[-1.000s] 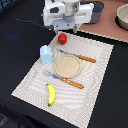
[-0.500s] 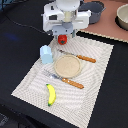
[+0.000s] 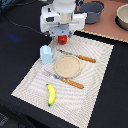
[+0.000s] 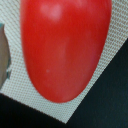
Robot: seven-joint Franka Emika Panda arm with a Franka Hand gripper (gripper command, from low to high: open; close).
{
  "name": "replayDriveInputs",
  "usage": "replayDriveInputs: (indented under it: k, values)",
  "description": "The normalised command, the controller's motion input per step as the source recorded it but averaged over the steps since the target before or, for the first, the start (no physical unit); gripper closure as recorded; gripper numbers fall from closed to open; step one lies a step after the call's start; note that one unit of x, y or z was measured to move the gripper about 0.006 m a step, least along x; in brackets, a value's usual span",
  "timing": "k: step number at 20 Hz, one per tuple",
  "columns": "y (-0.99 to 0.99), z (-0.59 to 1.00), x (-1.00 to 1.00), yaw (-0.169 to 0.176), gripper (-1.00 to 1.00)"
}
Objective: Interact with the objects in diverse but meaningful ways.
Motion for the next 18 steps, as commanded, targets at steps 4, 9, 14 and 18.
replayDriveInputs:
  k: [4,9,14,18]
  values:
    - [0.05,-0.36,-0.23,0.0,-1.0]
    - [0.07,-0.33,-0.24,0.0,1.0]
    - [0.13,-0.12,-0.12,0.0,1.0]
    - [0.14,-0.07,-0.06,0.0,1.0]
